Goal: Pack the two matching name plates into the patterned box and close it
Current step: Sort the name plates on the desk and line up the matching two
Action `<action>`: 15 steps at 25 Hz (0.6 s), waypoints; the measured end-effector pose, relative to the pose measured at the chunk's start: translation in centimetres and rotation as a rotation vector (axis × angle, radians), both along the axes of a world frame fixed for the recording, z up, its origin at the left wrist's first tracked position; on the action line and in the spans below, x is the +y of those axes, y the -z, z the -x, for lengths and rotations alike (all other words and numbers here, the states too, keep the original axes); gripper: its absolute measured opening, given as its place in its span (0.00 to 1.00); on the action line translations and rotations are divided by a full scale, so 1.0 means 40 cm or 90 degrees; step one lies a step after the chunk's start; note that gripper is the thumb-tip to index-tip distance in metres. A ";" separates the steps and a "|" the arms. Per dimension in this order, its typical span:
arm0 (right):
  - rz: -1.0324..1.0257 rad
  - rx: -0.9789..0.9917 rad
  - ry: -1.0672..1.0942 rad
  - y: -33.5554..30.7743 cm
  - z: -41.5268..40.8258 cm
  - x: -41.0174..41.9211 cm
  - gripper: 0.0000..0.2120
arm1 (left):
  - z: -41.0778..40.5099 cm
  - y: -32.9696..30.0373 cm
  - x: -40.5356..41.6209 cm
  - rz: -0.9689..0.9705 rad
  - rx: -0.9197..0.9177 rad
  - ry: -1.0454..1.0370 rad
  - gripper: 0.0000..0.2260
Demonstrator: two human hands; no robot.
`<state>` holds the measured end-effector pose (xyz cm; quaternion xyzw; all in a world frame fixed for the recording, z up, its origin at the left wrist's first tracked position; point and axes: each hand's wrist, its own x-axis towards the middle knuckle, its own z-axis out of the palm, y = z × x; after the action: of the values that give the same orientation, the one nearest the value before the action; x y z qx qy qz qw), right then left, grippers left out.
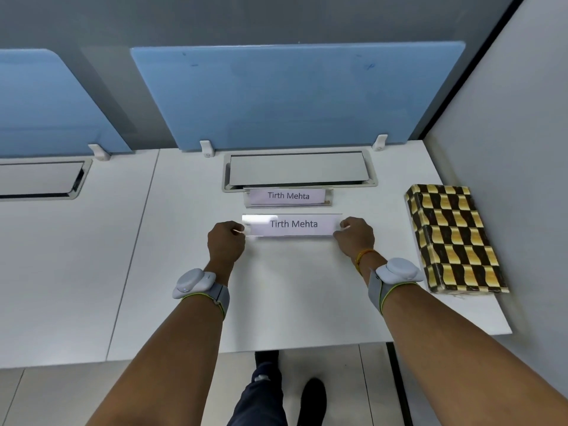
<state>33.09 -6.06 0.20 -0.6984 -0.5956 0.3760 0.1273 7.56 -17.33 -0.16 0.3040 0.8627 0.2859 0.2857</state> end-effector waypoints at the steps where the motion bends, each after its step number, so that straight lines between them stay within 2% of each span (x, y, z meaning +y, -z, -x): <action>1: -0.003 0.004 0.012 0.007 0.021 0.030 0.17 | 0.016 0.007 0.024 -0.009 0.002 -0.008 0.11; 9: 0.002 -0.038 0.060 0.080 0.077 0.094 0.16 | 0.063 0.089 0.087 0.020 -0.018 -0.017 0.10; 15: -0.039 0.007 0.125 0.039 0.062 0.101 0.15 | 0.023 0.015 0.139 -0.093 0.069 -0.068 0.12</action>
<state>30.60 -2.03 -1.37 -0.7474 -0.5346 0.3466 0.1883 6.66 -11.78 -0.77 0.2929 0.8685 0.3462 0.2000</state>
